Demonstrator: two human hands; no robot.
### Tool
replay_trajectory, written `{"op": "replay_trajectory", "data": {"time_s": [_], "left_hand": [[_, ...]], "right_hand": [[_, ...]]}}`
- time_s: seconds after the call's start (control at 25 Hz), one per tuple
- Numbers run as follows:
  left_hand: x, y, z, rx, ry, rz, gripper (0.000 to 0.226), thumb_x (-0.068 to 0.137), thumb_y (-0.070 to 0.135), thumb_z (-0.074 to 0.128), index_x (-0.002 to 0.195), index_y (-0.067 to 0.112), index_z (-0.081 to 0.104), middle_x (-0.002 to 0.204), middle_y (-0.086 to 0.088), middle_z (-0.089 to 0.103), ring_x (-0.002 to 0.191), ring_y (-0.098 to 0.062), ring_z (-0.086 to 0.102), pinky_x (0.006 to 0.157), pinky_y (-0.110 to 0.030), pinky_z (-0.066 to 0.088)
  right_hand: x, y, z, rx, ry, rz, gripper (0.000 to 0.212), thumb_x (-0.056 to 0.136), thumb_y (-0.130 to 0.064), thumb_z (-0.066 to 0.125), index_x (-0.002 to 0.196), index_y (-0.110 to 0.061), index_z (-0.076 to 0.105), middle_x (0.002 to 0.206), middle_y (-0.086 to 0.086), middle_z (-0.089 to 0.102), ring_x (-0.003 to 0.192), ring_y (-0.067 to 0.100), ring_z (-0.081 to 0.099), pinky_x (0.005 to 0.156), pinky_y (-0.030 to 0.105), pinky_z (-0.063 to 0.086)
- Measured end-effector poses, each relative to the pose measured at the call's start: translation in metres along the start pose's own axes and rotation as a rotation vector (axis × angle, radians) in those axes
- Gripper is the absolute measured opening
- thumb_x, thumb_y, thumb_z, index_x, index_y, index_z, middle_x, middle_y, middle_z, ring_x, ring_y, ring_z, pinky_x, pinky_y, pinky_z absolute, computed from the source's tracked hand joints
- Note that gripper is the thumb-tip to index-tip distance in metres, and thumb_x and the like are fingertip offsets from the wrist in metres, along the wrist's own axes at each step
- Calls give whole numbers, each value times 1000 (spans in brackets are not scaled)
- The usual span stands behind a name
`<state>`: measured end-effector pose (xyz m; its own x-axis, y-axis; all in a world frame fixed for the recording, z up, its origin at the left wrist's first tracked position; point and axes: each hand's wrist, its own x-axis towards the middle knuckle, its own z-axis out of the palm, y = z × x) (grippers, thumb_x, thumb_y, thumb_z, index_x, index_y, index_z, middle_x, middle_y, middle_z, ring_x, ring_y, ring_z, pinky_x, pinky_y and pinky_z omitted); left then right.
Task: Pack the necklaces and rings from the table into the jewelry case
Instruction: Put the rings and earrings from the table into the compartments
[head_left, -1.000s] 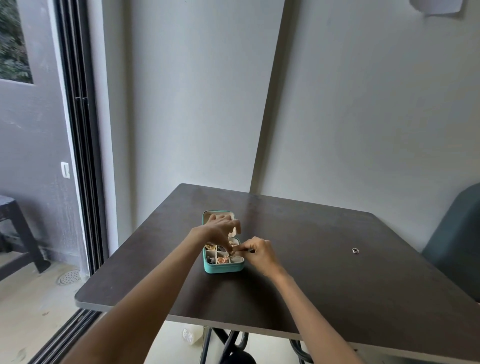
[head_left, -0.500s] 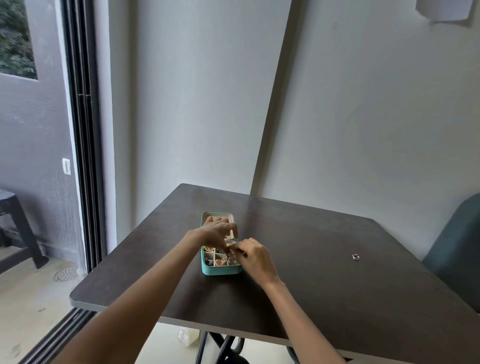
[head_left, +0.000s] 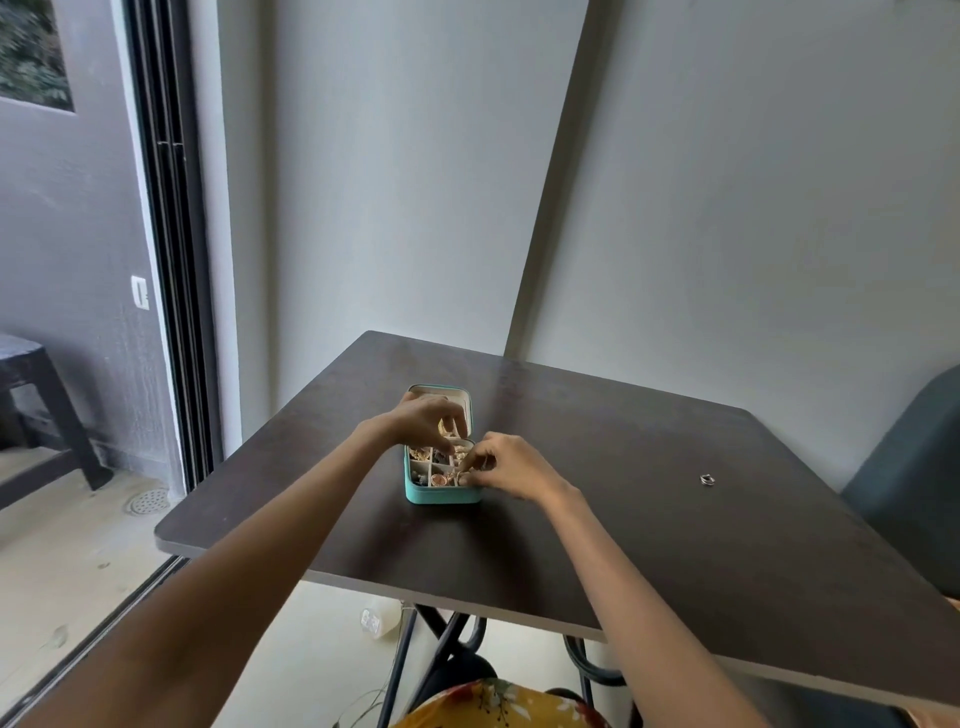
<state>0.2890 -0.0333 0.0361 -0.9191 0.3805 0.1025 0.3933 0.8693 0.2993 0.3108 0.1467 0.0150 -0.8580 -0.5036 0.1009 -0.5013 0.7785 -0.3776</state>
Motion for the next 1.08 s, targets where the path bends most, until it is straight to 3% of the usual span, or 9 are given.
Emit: {"op": "replay_trajectory", "data": {"time_s": [0.12, 0.36, 0.56, 0.76, 0.84, 0.96, 1.08], "left_hand": [[-6, 0, 2, -2, 42, -8, 27, 83, 35, 66, 106, 22, 64, 109, 3, 60, 106, -14, 51, 87, -30, 25], [-7, 3, 13, 40, 71, 27, 20, 83, 40, 65, 98, 29, 71, 111, 2, 57, 114, -17, 46, 95, -37, 26], [-4, 13, 20, -133, 149, 28, 25, 79, 48, 67, 95, 29, 68, 94, 15, 59, 91, -5, 48, 90, -35, 25], [5, 20, 21, -197, 281, 68, 16, 78, 38, 72, 88, 26, 73, 86, 12, 72, 77, 0, 55, 90, -39, 41], [3, 17, 22, -207, 281, 80, 16, 77, 36, 74, 87, 24, 75, 84, 10, 74, 71, 0, 55, 86, -38, 44], [0, 13, 24, -208, 271, 81, 18, 75, 34, 76, 87, 21, 77, 81, 6, 74, 63, 3, 50, 79, -33, 42], [-2, 9, 22, -180, 263, 60, 19, 75, 31, 76, 89, 18, 78, 83, 0, 75, 67, -1, 51, 75, -29, 38]], "right_hand": [[0, 0, 2, 53, 75, 20, 12, 78, -18, 71, 89, -16, 73, 90, -2, 65, 81, 9, 57, 74, 27, 46], [-3, 5, 17, 310, 470, 301, 5, 79, -15, 70, 82, -13, 73, 77, 0, 69, 71, 10, 58, 63, 20, 39], [-3, 3, 28, 525, 647, 399, 13, 77, -14, 72, 73, -16, 59, 69, 0, 63, 67, 19, 61, 60, 23, 41], [-4, 7, 26, 769, 653, 360, 13, 77, -14, 74, 71, -12, 63, 69, 1, 66, 65, 18, 66, 69, 34, 56], [-6, 10, 26, 693, 624, 290, 12, 77, -17, 75, 75, -12, 65, 71, 0, 67, 68, 16, 67, 67, 28, 55], [-6, 11, 23, 564, 563, 169, 11, 77, -15, 75, 85, -12, 67, 78, -5, 68, 69, 0, 62, 64, 10, 48], [-4, 16, 14, 489, 407, 65, 23, 76, -8, 74, 99, -11, 72, 92, 0, 72, 71, -8, 62, 71, 9, 47]]}}
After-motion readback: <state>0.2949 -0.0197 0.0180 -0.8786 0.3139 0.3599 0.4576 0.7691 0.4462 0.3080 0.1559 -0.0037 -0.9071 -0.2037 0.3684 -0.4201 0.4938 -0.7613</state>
